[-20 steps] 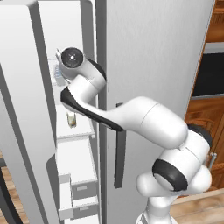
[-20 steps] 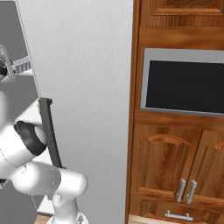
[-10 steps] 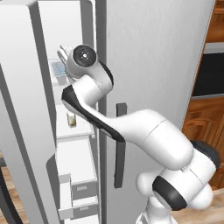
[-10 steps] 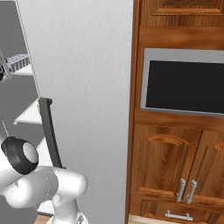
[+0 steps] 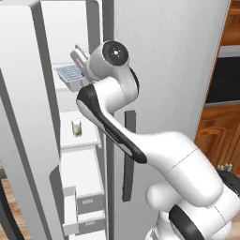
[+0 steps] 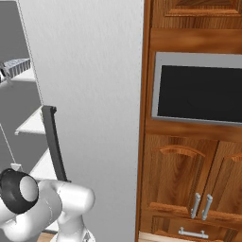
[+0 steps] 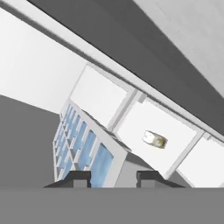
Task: Open the freezer door, pick up the ice cube tray from the freezer, and place it on the dining counter.
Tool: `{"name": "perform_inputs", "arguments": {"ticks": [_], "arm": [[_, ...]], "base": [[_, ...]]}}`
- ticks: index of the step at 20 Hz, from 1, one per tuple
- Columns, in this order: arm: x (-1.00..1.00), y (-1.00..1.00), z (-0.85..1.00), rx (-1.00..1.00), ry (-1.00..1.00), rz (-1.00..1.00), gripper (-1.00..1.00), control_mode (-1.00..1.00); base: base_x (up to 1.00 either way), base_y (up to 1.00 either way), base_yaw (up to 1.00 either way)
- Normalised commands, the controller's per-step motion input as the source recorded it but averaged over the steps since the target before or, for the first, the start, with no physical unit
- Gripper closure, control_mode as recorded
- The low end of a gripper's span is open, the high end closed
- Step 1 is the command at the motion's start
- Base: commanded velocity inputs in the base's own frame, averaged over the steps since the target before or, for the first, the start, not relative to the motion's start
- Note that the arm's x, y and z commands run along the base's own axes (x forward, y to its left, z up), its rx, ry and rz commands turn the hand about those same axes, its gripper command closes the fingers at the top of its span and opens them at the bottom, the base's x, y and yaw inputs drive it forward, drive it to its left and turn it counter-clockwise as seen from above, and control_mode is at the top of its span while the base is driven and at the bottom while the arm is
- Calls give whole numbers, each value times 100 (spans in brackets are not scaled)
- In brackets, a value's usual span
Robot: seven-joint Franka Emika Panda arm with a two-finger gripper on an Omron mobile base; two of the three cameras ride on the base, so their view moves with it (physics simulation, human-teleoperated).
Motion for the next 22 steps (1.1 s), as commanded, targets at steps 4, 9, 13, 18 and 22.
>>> {"name": "perform_inputs", "arguments": {"ticks": [4,9,13,18,22], "arm": [[-52,-35,0,0,0,11,100,-100],[-44,-35,8,0,0,9,100,-100],[-48,-25,14,0,0,8,100,-100],[-60,-9,16,0,0,5,100,-100],[-56,-17,32,0,0,1,100,-100]], "base": [[0,0,0],[0,0,0],[0,0,0],[0,0,0],[0,0,0]]}}
